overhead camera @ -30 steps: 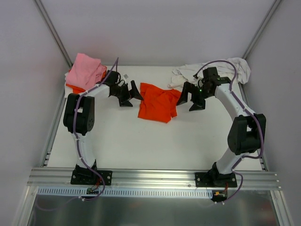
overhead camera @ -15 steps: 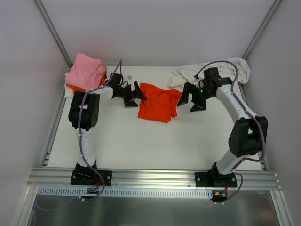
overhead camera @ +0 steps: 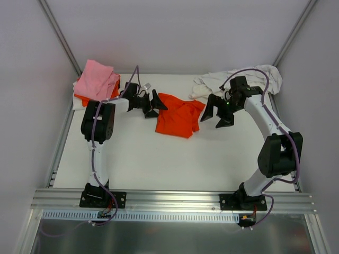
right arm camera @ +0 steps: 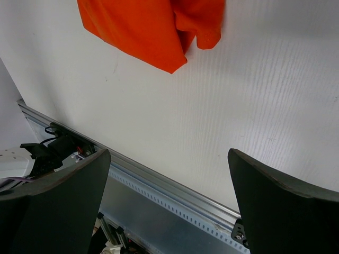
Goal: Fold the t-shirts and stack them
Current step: Put the neatly folded tshirt into the corner of the board with the left arm
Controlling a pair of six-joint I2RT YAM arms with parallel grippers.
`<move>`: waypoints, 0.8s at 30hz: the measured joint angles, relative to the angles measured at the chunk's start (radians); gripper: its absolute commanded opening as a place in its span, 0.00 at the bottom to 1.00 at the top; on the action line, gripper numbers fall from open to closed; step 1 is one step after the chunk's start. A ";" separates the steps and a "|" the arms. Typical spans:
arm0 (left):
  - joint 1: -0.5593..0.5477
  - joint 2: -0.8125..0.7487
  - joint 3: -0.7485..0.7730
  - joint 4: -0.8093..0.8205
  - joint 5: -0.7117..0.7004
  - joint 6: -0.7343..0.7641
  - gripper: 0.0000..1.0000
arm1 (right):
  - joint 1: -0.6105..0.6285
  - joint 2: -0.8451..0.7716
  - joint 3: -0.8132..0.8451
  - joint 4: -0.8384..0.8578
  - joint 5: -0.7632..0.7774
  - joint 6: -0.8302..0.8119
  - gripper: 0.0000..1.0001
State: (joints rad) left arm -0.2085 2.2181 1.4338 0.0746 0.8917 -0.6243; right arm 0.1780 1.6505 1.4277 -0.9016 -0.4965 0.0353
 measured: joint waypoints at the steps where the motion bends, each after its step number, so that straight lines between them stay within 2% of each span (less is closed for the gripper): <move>1: 0.000 0.003 0.000 0.012 0.006 -0.008 0.92 | 0.000 0.000 0.005 -0.005 0.002 0.000 0.99; 19: -0.051 0.100 0.050 0.177 0.108 -0.123 0.89 | 0.000 0.008 0.079 -0.030 0.005 0.016 1.00; 22: -0.066 0.115 0.055 0.189 0.125 -0.134 0.79 | 0.000 0.018 0.088 -0.032 0.008 0.020 0.99; 23: -0.068 0.120 0.055 0.192 0.130 -0.139 0.66 | 0.000 0.019 0.089 -0.031 0.008 0.023 0.99; 24: -0.072 0.127 0.058 0.196 0.135 -0.142 0.60 | 0.000 0.021 0.093 -0.032 0.008 0.025 0.99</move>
State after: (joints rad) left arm -0.2806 2.3455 1.4914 0.2707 1.0264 -0.7658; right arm 0.1783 1.6711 1.5204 -0.9333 -0.4881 0.0605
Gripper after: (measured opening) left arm 0.698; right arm 0.993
